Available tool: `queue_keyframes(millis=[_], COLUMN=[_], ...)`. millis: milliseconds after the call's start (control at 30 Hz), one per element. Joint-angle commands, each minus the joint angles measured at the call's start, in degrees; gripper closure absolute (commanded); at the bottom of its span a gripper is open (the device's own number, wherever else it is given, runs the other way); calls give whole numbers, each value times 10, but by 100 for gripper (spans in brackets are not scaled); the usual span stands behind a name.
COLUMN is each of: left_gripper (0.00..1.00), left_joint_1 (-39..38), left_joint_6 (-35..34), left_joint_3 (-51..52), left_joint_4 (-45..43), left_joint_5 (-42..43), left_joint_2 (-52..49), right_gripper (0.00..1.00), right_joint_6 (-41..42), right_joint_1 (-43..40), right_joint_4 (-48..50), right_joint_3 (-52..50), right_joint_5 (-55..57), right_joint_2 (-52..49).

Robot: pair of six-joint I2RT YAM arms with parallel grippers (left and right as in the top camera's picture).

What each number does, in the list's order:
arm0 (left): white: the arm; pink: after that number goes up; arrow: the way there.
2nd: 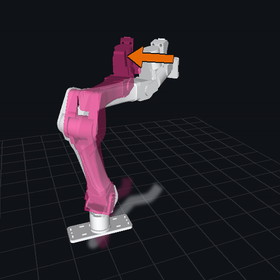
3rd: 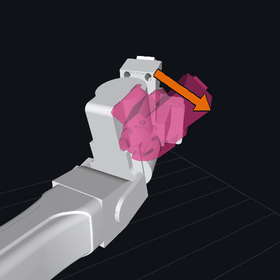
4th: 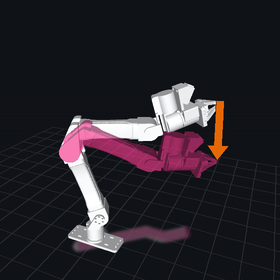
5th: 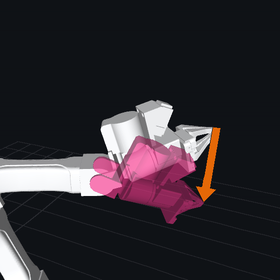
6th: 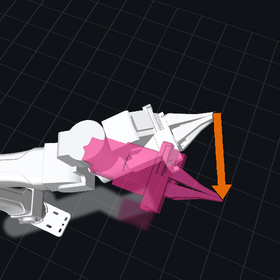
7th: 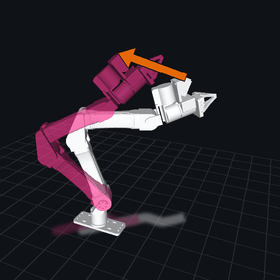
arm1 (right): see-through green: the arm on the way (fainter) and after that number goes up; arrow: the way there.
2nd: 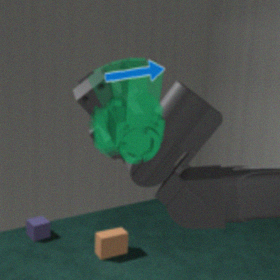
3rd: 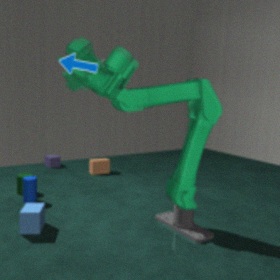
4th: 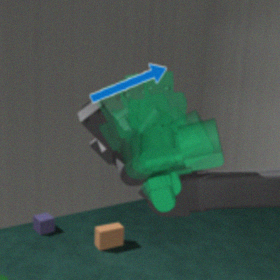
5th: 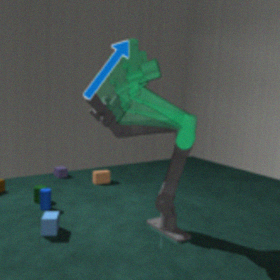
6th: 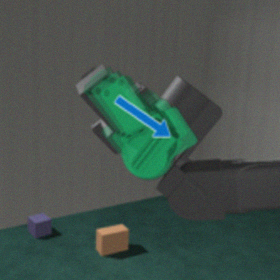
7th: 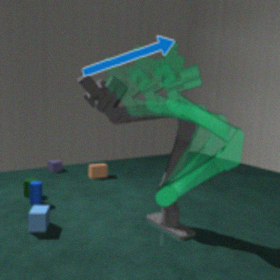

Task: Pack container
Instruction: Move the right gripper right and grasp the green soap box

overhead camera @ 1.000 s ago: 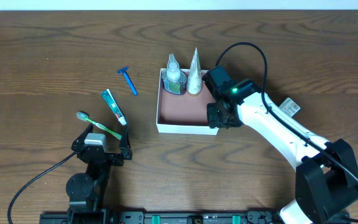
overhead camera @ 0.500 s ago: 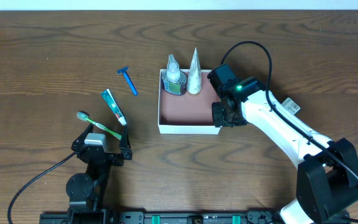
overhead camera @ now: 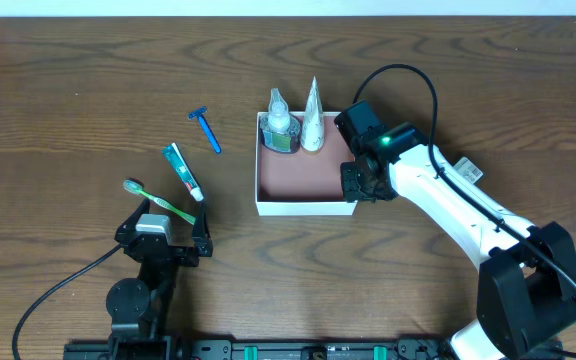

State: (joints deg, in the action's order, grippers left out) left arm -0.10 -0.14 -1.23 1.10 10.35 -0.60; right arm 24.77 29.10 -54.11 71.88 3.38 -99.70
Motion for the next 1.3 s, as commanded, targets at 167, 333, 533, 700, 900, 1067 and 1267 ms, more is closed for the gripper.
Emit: queue_keyframes(millis=[167, 333, 533, 700, 900, 1067, 1267], left_gripper=[2, 2, 2, 2, 2, 2, 2], left_joint_1=[2, 2, 2, 2, 2, 2, 2], left_joint_6=[3, 3, 3, 3, 3, 3, 3], left_joint_3=[10, 10, 10, 10, 10, 10, 10], left_joint_4=[19, 19, 19, 19, 19, 19, 19], left_joint_5=[10, 10, 10, 10, 10, 10, 10], left_joint_2=[0, 0, 0, 0, 0, 0, 0], right_gripper=[48, 39, 25, 17, 16, 17, 17], right_joint_6=[-28, -29, 56, 108, 123, 125, 120], right_joint_1=[-7, -34, -140, -225, -290, -314, -341], right_joint_4=[-46, -106, -184, -184, -90, 34, 152], right_joint_3=[113, 191, 197, 146, 36, -67, -150], right_joint_5=[-19, -19, 26, 41, 37, 15, 4], right_joint_2=[19, 44, 63, 63, 63, 63, 63])
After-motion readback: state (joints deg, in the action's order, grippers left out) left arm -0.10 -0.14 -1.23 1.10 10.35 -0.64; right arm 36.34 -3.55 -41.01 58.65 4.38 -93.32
